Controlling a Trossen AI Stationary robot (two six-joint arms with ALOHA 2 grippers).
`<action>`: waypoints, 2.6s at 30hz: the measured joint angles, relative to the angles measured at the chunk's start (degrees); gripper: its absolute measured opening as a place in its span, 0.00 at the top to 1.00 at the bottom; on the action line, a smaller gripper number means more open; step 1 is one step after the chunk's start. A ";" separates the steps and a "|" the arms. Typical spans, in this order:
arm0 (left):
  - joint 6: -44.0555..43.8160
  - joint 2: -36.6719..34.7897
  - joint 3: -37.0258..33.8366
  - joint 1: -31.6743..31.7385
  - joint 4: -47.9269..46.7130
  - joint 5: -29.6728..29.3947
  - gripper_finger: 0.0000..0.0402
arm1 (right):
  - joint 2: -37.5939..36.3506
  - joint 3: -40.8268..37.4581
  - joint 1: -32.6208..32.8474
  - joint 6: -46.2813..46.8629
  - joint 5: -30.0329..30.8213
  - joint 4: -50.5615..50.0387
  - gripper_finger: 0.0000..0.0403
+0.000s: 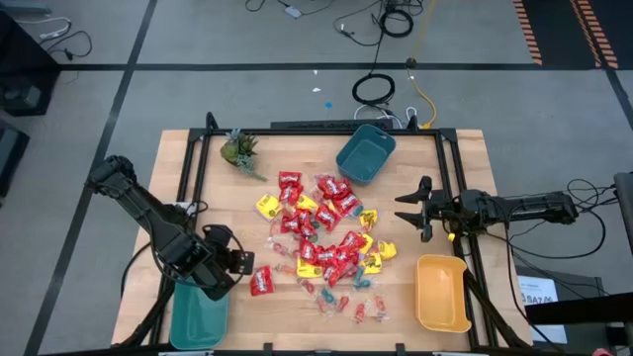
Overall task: Sort candy
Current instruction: Move the green bin to the top left of the table
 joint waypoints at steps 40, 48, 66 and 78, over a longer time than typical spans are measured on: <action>-7.22 10.95 0.02 -6.83 15.10 10.59 0.69 | -0.01 0.00 0.02 -0.02 0.01 0.02 0.51; -7.58 10.95 0.02 -7.26 9.93 12.92 0.69 | -0.02 0.00 0.02 0.00 -0.01 0.02 0.51; -7.43 21.67 0.00 -7.85 13.79 18.77 0.69 | 0.00 0.00 0.00 0.00 -0.01 0.04 0.51; -7.23 22.05 0.00 -7.46 21.35 17.66 0.69 | -0.02 0.00 0.02 -0.01 -0.02 0.02 0.51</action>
